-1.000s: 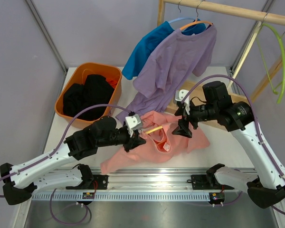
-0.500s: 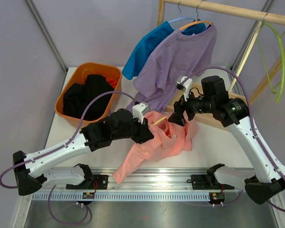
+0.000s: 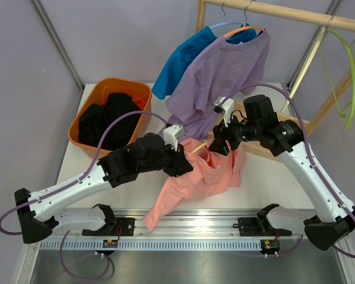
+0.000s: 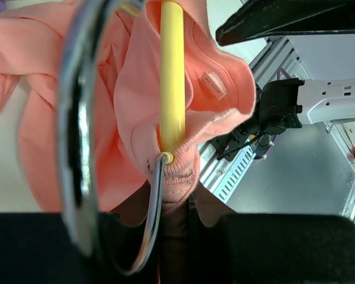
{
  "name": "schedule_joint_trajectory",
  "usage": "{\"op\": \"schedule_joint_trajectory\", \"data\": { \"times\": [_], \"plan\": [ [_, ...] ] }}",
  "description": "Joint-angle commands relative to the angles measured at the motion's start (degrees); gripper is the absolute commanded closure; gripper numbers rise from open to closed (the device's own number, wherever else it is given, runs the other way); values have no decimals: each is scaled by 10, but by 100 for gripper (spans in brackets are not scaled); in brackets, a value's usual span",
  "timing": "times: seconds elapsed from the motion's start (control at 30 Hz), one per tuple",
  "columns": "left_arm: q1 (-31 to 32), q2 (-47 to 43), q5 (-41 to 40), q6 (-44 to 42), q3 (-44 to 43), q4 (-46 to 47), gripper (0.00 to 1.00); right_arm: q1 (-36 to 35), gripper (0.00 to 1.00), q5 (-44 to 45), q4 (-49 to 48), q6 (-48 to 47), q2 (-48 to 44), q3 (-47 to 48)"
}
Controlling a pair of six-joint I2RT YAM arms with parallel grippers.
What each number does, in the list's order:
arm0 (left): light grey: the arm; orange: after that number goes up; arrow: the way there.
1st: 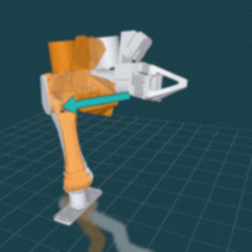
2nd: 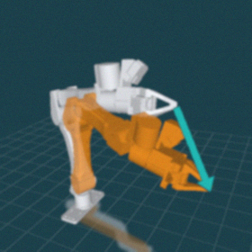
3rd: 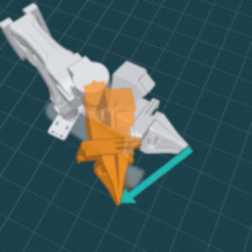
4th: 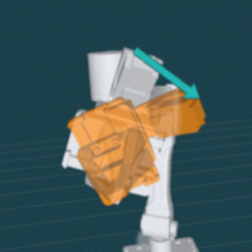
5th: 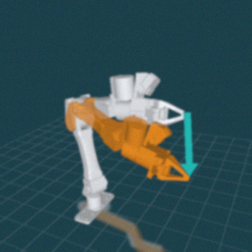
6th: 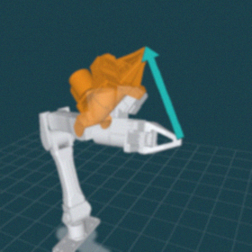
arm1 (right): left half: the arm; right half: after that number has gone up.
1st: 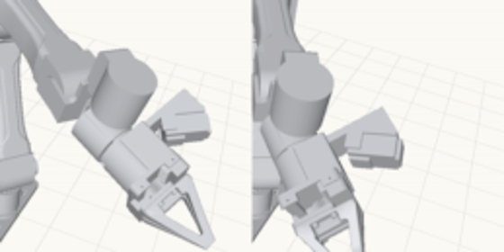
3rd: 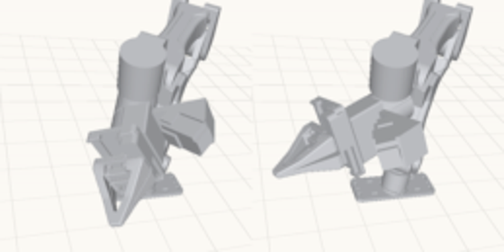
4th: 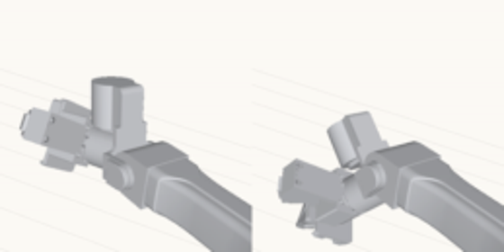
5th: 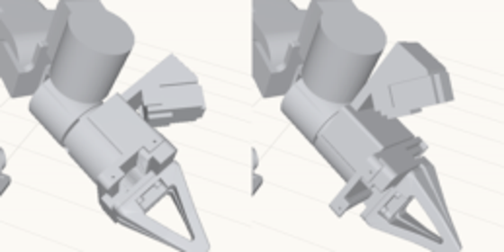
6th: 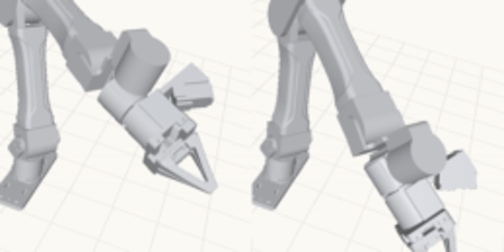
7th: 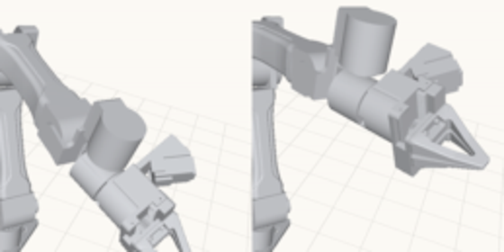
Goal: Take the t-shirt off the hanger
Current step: Remove the tshirt from the hanger
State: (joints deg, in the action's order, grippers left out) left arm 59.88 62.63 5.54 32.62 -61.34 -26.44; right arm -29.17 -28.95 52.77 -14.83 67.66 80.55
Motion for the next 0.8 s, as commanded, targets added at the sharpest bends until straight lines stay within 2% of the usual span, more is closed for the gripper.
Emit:
{"op": "schedule_joint_trajectory", "data": {
  "times": [0.0,0.13,0.2,0.27,0.33,0.53,0.63,0.67,0.77],
  "plan": [
    [-4,-19,-4,13,-32,60,100,-10,38,4,2,1,5,5],
    [-6,-16,-7,16,-38,61,100,-13,45,-1,5,0,10,8],
    [-6,-12,-7,14,-41,58,100,-14,45,28,5,-6,9,20],
    [-7,-11,-11,12,-42,47,100,-13,38,83,-1,-12,-2,43],
    [-10,-10,-11,12,-40,42,100,-12,32,92,0,-26,-8,68],
    [-16,-15,-12,23,-32,34,100,-13,31,-8,44,-70,-8,66],
    [-17,-16,-20,33,-31,36,100,-12,36,-49,58,-69,-2,53],
    [-18,-16,-23,39,-31,38,100,-12,41,-54,53,-55,-2,48],
    [-20,-13,-22,51,-33,45,100,-13,41,-53,30,-37,-3,22]
  ]
}}
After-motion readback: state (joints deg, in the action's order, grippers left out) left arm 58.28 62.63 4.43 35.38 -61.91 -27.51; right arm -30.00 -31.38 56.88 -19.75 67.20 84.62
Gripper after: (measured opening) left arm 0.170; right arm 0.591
